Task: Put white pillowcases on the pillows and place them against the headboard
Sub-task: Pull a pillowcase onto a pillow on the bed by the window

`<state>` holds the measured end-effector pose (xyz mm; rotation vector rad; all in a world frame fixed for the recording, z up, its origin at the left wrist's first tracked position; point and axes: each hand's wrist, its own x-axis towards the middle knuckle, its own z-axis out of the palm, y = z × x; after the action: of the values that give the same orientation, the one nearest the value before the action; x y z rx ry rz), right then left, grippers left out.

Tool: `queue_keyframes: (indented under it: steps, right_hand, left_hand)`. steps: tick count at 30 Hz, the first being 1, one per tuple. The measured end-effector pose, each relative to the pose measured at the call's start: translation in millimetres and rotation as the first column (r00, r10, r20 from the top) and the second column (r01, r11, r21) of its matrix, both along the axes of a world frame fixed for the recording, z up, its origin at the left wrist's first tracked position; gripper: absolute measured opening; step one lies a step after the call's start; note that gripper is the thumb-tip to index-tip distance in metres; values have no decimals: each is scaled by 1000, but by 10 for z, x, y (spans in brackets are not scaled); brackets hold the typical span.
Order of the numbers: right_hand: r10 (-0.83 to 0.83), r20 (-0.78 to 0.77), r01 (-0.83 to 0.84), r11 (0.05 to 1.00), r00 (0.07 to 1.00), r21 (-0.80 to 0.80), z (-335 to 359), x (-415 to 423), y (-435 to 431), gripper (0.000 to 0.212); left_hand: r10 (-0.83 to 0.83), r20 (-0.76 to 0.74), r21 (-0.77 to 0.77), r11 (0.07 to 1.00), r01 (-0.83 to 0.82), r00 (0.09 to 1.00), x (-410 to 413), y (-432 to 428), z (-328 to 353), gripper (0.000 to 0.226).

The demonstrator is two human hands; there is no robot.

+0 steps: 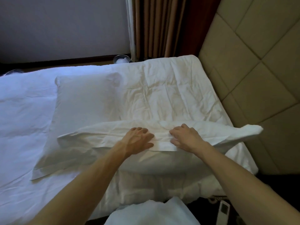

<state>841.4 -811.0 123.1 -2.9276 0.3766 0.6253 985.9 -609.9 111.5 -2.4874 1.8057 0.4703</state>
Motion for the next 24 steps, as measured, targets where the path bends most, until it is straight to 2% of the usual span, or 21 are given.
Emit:
queue_keyframes:
  steps: [5,9,16,19,23,24]
  right_hand:
    - [-199,-54,189,972,979,-142,146,-431,-605,60]
    - [-324,-133,275,916,937,-292,315,-742,-1057,70]
    - [-557,-226,457,808,800,-373,485,-1370,-1577,55]
    - [-609,-191,542,782,770,-308,404,-1773,-1687,49]
    - [-620,-60,617,784,782,-65,247,-2163,-1775,29]
    - [-614,-21,613,789,789,-21,233,-2200,-1785,29]
  left_hand:
    - [-52,-67,-44,998,49,996,-288,-662,-11,42]
    - [-57,69,-93,994,64,996,-480,-1205,85,45]
    - [-205,91,-102,972,214,975,-882,-2175,153,63]
    - [-265,44,-23,964,266,963,-1085,-2462,123,77]
    - [-295,29,3,956,295,955,-1267,-2648,104,84]
    - [-299,34,2,954,300,954,-1283,-2669,109,84]
